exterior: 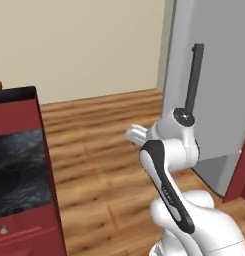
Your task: Place one mushroom and one steak in each tupperware on the nearby counter, to pack two identical lunches.
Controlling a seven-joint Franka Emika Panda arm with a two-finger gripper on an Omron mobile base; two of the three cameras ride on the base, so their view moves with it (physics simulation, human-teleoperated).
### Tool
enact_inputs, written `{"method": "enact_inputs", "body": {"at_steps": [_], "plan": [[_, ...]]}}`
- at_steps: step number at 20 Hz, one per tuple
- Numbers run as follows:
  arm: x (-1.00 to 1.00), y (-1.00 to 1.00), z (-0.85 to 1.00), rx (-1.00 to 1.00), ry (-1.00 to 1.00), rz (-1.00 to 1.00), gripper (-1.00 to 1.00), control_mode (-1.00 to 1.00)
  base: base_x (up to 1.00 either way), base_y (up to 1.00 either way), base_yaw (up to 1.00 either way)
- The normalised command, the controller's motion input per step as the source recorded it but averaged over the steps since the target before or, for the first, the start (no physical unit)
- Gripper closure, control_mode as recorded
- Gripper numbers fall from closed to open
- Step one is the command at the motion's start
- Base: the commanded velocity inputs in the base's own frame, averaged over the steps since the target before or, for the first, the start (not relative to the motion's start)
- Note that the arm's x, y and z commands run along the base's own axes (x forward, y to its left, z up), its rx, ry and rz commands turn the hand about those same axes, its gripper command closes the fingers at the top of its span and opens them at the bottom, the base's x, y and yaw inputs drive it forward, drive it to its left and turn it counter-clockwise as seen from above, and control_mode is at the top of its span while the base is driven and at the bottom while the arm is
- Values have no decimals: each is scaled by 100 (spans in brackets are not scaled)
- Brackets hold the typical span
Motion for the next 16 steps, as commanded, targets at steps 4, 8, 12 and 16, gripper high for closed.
{"method": "enact_inputs", "body": {"at_steps": [4, 8, 12, 16], "plan": [[0, 0, 0, 0, 0, 0, -100, 100, 100, 41, 2], [0, 0, 0, 0, 0, 0, -100, 100, 100, 82, 1], [0, 0, 0, 0, 0, 0, -100, 100, 100, 17, 0], [0, 0, 0, 0, 0, 0, -100, 100, 100, -14, 0]]}}
